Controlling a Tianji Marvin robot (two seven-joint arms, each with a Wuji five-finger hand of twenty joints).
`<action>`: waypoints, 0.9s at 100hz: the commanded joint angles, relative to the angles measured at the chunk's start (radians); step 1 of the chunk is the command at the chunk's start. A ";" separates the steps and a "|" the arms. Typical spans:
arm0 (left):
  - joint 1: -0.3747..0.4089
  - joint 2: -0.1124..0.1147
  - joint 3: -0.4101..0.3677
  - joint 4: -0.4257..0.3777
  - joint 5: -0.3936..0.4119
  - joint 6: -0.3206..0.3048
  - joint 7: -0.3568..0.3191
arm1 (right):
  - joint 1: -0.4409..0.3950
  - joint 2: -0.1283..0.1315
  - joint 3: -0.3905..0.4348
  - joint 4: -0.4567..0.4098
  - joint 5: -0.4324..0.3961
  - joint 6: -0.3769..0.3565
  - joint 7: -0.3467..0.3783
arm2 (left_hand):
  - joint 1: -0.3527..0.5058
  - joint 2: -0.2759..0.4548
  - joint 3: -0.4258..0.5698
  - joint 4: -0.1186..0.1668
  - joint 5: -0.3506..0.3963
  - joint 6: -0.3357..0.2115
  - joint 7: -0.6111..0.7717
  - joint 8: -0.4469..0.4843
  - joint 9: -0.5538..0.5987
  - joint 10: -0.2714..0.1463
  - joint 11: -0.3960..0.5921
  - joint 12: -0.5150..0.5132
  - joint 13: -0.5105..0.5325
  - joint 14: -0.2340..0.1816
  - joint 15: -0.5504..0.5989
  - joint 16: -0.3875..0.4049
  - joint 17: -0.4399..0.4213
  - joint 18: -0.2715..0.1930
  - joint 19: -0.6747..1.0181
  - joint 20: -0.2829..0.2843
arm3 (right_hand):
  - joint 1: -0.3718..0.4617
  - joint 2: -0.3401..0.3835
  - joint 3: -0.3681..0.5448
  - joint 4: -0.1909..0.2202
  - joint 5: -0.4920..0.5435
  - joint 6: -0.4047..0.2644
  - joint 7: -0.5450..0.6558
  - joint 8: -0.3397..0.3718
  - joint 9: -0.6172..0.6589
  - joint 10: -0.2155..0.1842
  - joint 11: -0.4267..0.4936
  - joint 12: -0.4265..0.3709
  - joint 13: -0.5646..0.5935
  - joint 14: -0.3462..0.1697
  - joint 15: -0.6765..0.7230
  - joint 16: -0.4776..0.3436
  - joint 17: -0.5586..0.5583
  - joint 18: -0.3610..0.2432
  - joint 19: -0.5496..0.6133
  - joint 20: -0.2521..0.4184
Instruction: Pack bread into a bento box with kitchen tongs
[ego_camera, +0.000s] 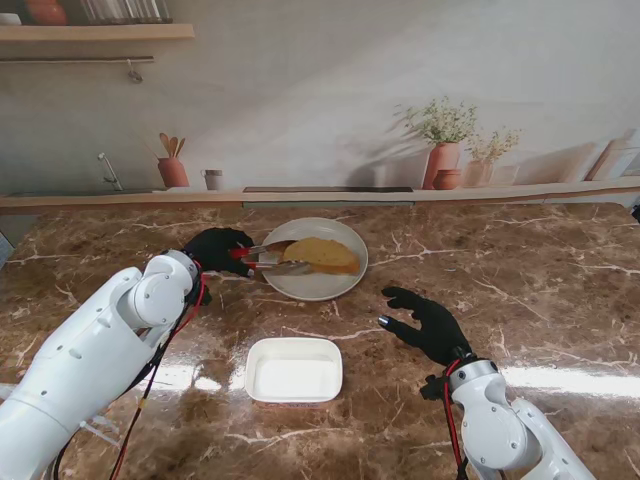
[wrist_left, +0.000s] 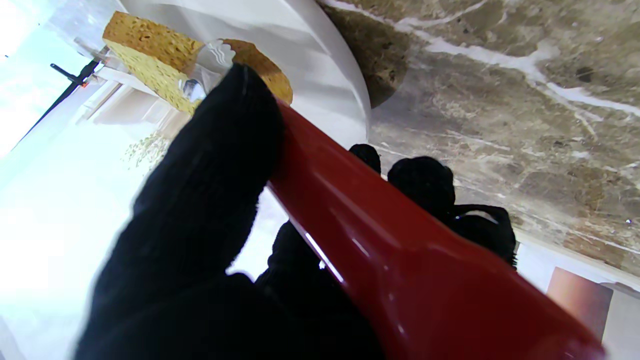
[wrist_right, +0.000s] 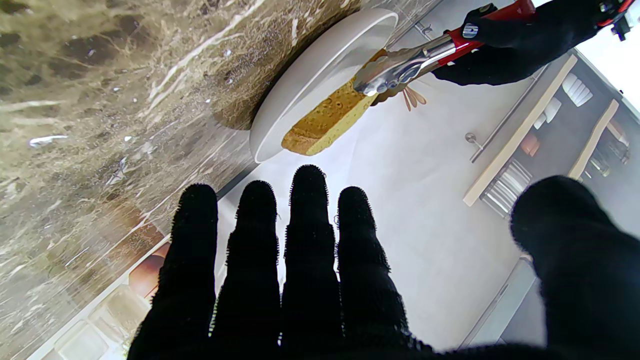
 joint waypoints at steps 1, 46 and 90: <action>0.011 0.008 -0.011 -0.028 0.005 0.003 -0.006 | -0.006 -0.002 -0.001 0.002 0.000 -0.001 0.010 | 0.219 0.216 0.201 0.036 0.264 -0.228 0.675 0.148 0.110 -0.099 0.166 0.072 0.028 -0.008 0.059 0.018 -0.002 -0.015 0.056 0.028 | 0.029 0.020 0.002 0.021 -0.018 -0.028 -0.008 -0.015 -0.005 -0.016 -0.006 0.009 0.016 0.004 0.006 0.011 -0.010 -0.008 -0.004 0.030; 0.208 0.058 -0.211 -0.298 0.095 -0.044 -0.133 | -0.007 -0.002 0.005 -0.007 -0.009 -0.002 0.003 | 0.215 0.217 0.204 0.035 0.262 -0.231 0.679 0.153 0.113 -0.096 0.170 0.072 0.034 -0.011 0.064 0.022 0.003 -0.015 0.061 0.034 | 0.029 0.019 0.002 0.021 -0.016 -0.028 -0.007 -0.014 -0.004 -0.016 -0.006 0.009 0.019 0.005 0.008 0.011 -0.007 -0.008 -0.002 0.030; 0.477 0.099 -0.464 -0.587 0.166 -0.165 -0.300 | 0.000 -0.003 -0.006 -0.010 -0.008 -0.003 0.001 | 0.208 0.220 0.200 0.034 0.260 -0.230 0.667 0.153 0.116 -0.095 0.169 0.067 0.045 -0.019 0.063 0.024 0.021 -0.015 0.065 0.036 | 0.030 0.019 0.003 0.021 -0.016 -0.027 -0.008 -0.014 -0.005 -0.016 -0.007 0.008 0.018 0.004 0.007 0.011 -0.007 -0.009 -0.001 0.029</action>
